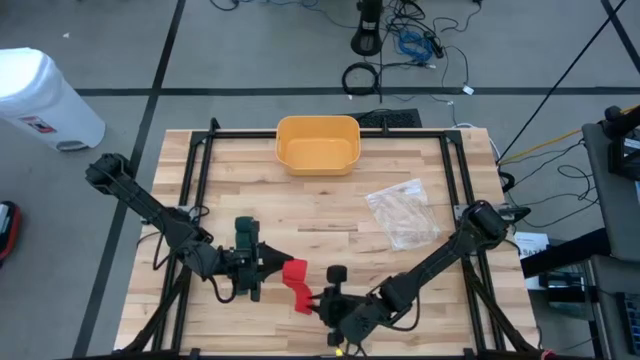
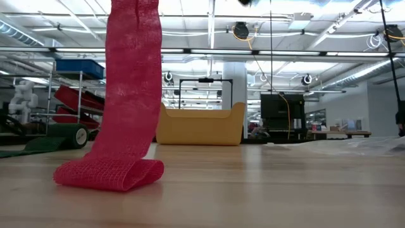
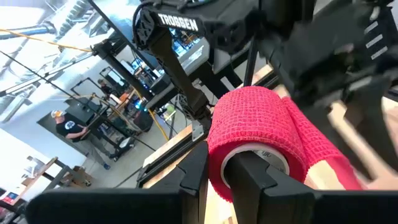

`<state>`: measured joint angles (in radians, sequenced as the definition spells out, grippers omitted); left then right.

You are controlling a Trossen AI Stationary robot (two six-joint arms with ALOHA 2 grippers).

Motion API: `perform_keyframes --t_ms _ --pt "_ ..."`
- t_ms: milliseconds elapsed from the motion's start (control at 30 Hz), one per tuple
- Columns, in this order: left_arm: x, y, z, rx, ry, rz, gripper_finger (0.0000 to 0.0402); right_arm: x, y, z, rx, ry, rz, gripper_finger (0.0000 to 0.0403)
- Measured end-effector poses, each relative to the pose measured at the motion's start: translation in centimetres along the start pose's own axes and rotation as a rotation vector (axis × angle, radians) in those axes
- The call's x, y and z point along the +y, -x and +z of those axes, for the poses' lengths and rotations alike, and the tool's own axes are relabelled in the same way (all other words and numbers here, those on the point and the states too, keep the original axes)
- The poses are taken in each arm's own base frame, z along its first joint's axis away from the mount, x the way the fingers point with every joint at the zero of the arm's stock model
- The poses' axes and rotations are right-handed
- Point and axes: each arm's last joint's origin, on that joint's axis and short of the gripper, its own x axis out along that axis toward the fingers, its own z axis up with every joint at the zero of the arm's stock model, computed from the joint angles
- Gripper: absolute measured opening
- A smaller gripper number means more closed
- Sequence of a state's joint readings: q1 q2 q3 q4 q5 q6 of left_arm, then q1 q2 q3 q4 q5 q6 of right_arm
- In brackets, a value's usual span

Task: Roll bandage
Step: Roll the red bandage

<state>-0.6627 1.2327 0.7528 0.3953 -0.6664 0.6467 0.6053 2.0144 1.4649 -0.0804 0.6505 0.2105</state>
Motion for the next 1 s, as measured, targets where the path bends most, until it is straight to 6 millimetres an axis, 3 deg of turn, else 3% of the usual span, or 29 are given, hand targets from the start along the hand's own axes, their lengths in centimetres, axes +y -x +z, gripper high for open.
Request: perform_keyframes --t_ms 333,700,1000 --pt "0.0 0.8 1.4 -0.061 -0.112 0.077 0.0056 -2.2 -2.0 -2.5 -0.057 -0.089 -0.048 0.0135" --pt "0.2 0.9 1.4 -0.03 -0.229 0.12 0.0056 -1.7 -1.9 -2.2 -0.134 -0.056 0.057 0.0151" --pt "-0.4 0.8 0.8 0.029 -0.61 0.068 0.0056 -1.8 -1.9 -1.8 -0.164 -0.06 0.056 0.0151"
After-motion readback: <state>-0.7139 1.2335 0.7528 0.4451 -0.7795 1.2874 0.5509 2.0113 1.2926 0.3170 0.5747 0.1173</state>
